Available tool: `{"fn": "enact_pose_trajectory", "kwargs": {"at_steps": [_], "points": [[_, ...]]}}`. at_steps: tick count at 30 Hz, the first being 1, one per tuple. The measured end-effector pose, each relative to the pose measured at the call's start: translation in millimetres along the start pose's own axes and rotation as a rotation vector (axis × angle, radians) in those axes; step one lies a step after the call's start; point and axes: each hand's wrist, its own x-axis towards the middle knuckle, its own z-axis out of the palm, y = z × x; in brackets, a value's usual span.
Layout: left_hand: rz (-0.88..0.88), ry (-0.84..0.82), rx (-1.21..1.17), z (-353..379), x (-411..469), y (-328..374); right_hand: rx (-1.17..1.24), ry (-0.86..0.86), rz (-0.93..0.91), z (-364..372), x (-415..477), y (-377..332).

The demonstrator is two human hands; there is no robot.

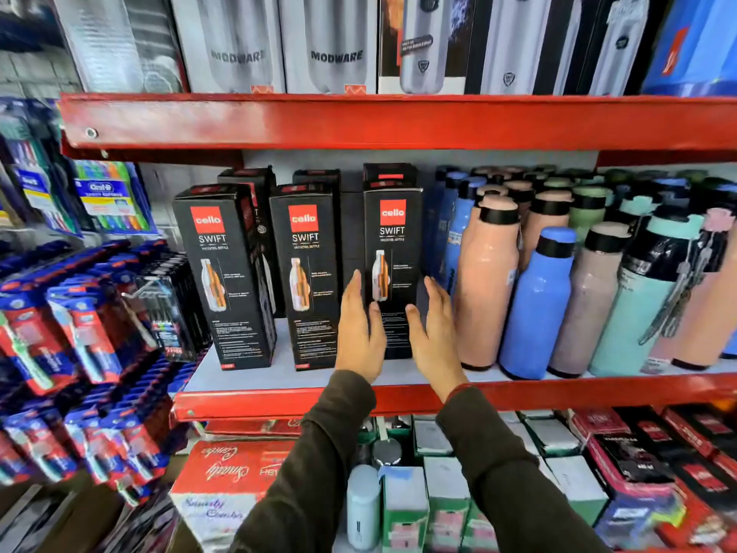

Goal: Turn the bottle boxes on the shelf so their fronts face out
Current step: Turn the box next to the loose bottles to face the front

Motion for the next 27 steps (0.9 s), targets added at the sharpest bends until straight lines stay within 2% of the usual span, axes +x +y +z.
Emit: {"fn": "enact_pose_trajectory", "kwargs": {"at_steps": [4,9,20,27], "points": [[-0.270,-0.008,-0.048,14.9,2.9,-8.8,0.122,-0.104,0.176,9.5,9.3,13.0],[-0.374,0.088,-0.045,22.3,9.1,-23.7,0.226,-0.074,0.214,18.2,15.4,25.6],[-0.351,0.094,-0.058,17.6,6.0,-29.8,0.213,0.030,0.097,16.4,8.6,27.4],[-0.314,0.147,-0.276,16.3,0.8,-16.5,0.168,-0.014,0.035,-2.6,7.4,19.1]]}}
